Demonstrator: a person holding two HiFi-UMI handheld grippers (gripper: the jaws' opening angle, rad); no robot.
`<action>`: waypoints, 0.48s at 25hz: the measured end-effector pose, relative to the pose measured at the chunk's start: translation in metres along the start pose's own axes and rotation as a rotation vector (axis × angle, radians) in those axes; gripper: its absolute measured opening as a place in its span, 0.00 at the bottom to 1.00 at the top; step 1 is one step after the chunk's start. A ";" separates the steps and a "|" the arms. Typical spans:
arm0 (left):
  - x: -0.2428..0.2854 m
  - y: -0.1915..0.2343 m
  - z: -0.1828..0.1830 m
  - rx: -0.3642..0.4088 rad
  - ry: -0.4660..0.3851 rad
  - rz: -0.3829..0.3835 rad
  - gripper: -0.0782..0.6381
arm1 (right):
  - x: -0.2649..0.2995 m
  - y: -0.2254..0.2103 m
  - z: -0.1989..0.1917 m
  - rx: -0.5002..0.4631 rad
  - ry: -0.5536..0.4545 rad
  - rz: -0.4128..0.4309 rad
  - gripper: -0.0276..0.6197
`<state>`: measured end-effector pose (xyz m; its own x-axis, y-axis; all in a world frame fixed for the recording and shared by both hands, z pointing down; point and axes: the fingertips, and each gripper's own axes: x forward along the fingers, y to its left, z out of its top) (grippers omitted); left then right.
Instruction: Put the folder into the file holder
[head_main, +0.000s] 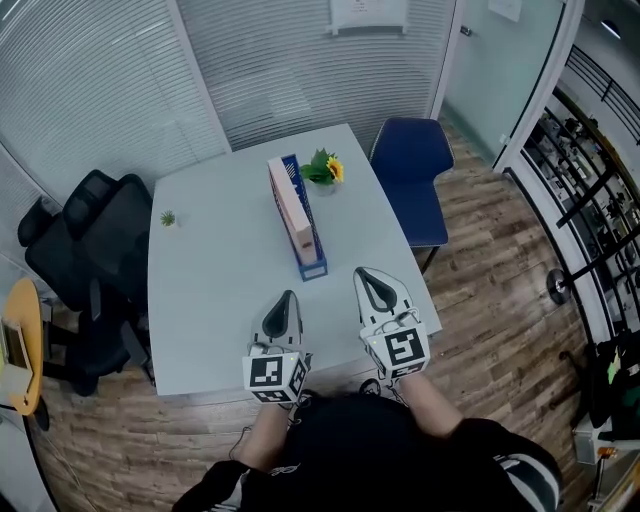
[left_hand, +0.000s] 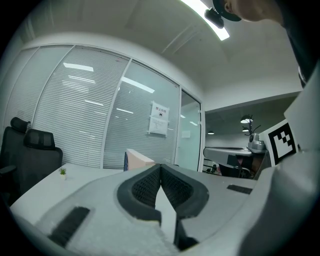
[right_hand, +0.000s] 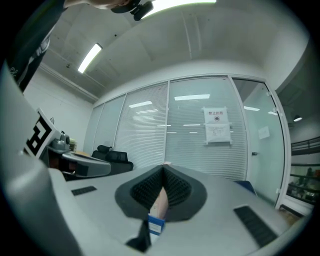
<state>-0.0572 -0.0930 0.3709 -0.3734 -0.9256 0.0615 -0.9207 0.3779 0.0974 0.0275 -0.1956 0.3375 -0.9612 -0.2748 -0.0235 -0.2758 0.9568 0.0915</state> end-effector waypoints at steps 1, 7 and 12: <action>0.000 0.000 0.000 0.001 -0.001 0.001 0.11 | -0.001 -0.003 -0.001 -0.003 -0.001 -0.009 0.05; -0.001 -0.004 -0.001 0.006 0.006 0.004 0.11 | -0.006 -0.002 0.004 -0.038 0.015 -0.013 0.05; -0.001 -0.008 -0.003 0.004 0.012 0.010 0.11 | -0.010 -0.005 0.003 -0.042 0.013 -0.015 0.05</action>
<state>-0.0489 -0.0951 0.3728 -0.3810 -0.9216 0.0739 -0.9176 0.3867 0.0924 0.0385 -0.1975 0.3341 -0.9568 -0.2907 -0.0120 -0.2896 0.9479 0.1326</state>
